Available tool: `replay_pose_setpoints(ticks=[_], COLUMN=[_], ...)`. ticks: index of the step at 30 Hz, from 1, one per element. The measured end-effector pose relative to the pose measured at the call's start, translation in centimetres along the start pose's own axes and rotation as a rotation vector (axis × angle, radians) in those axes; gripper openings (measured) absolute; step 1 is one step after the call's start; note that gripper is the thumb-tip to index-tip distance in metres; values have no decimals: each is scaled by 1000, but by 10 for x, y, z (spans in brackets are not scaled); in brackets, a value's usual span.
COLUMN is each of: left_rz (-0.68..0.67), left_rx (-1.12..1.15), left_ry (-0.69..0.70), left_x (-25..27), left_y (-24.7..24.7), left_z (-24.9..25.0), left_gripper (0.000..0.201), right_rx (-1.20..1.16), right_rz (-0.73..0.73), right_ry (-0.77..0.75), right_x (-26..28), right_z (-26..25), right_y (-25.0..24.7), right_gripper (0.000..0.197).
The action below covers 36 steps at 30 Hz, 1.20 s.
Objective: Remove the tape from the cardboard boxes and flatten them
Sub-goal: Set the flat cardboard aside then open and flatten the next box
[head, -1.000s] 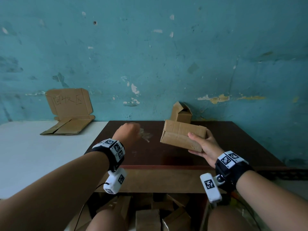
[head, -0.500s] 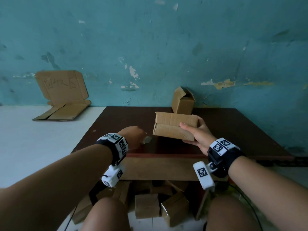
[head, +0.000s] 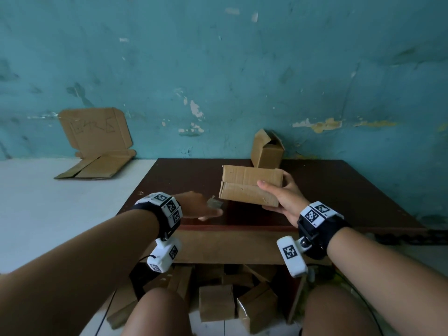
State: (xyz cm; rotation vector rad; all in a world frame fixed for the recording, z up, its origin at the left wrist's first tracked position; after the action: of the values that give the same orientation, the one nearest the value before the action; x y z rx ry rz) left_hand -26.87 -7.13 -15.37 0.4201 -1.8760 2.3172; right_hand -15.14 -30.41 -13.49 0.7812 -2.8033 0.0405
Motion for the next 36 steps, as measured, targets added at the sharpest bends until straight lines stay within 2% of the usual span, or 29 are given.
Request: replay_pose_setpoints(ticks=[3, 5, 8, 10, 13, 16, 17, 20, 23, 27, 30, 32, 34, 36], left_rz=[-67, -40, 217, 378, 501, 640, 666, 671, 633, 608, 614, 622, 697, 799], left_rx=[156, 176, 291, 542, 826, 968, 972, 1002, 1058, 1095, 1116, 1011, 890, 855], left_ry=[-57, -43, 21, 33, 89, 96, 97, 141, 176, 237, 254, 242, 181, 135], left_x=[7, 12, 16, 22, 30, 36, 38, 43, 49, 56, 61, 62, 59, 58], left_y=[3, -1, -25, -42, -60, -73, -75, -79, -79, -79, -82, -83, -84, -86], left_z=[-6, -5, -6, -4, 13, 25, 27, 34, 35, 39, 41, 44, 45, 48], left_gripper=[86, 73, 44, 52, 43, 35, 34, 33, 38, 38, 29, 33, 36, 32], right_rx=[-4, -6, -9, -18, -43, -95, -107, -108, -100, -15, 3, -43, -144, -202], right_rz=[-13, -22, -17, -14, -57, -85, -75, -61, -69, -81, -120, -117, -95, -63], right_ry=[-9, -14, -40, -55, -32, -10, -9, -21, -42, -109, -122, -119, -113, -137], right_x=[1, 1, 4, 6, 10, 16, 18, 25, 33, 38, 43, 42, 43, 44], right_z=[-4, -6, -9, -11, -13, -18, -19, -24, -31, -39, -44, -45, -46, -48], right_y=[5, 8, 11, 13, 22, 34, 35, 35, 32, 34, 35, 35, 37, 41], right_gripper=[79, 80, 83, 86, 84, 61, 58, 67, 58, 89, 72, 58, 47, 48])
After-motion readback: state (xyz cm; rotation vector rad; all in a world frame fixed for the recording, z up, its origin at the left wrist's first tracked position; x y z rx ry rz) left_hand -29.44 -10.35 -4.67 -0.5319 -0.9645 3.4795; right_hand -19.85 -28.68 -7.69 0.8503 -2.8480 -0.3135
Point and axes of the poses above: each hand's wrist, its own x-axis away from the middle knuckle, its own y-axis out of the palm, z = x × y, the point moved 5 cm from there along -x, towards the middle knuckle, and after that the axes turned 9 degrees about y, right-handed, at the moved point
